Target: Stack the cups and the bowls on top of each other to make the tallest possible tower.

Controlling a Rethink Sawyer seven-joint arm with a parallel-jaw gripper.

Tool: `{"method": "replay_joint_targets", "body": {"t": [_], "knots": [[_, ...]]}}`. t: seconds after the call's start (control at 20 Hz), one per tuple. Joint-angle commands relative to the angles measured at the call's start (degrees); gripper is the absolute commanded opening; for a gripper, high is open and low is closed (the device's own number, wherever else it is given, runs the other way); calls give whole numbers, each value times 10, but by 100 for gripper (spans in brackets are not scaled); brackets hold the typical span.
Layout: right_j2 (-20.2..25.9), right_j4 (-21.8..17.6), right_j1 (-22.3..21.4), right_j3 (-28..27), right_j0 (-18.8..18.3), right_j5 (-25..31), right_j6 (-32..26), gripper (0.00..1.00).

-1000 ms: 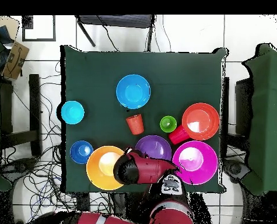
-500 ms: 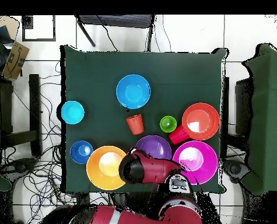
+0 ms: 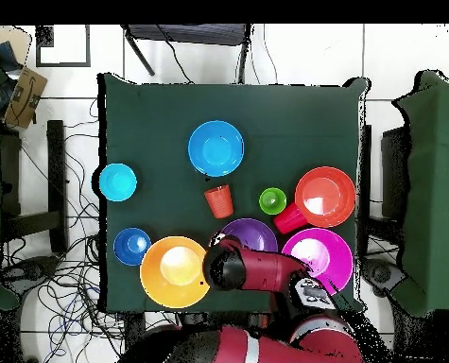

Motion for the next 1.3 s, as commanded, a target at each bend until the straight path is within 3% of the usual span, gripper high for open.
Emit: {"method": "replay_joint_targets", "body": {"t": [0.05,0.35,0.7,0.95,1.3], "knots": [[73,-19,-9,-9,15,44,9,100],[55,-7,-25,-12,35,96,3,100],[51,-9,-28,-20,38,108,2,100],[56,-14,-23,-22,37,93,6,100],[62,-35,6,-29,32,20,13,100]]}}
